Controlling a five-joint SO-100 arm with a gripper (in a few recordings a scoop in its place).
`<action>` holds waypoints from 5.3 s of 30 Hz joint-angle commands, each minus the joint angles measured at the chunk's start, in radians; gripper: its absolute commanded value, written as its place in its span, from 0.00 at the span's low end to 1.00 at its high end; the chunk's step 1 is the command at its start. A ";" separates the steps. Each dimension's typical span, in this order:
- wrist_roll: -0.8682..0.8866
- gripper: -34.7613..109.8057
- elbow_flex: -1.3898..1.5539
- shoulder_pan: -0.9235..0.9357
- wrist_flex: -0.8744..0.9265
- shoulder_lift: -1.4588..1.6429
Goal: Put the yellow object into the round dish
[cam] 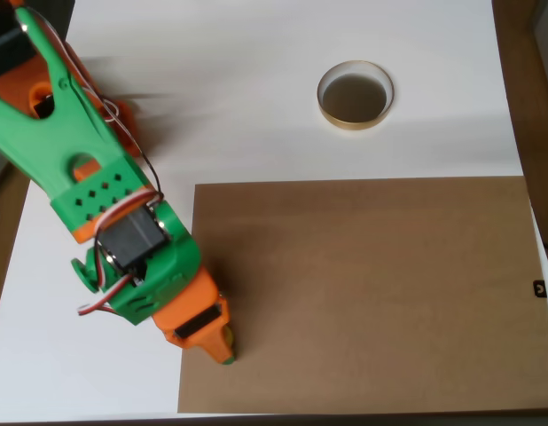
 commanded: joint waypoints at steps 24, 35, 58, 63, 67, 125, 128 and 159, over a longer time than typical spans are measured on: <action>-0.031 0.24 -0.163 -0.048 0.107 0.130; -0.041 0.24 -0.206 -0.497 0.189 0.319; -0.049 0.24 -0.545 -1.091 0.256 -0.124; -0.051 0.24 -0.581 -1.164 0.270 -0.178; -0.043 0.24 -0.618 -1.218 0.272 -0.249; 0.060 0.41 -0.359 -0.074 0.224 0.379; 0.072 0.41 -0.342 -0.034 0.235 0.400; 0.023 0.41 0.213 0.046 0.011 0.621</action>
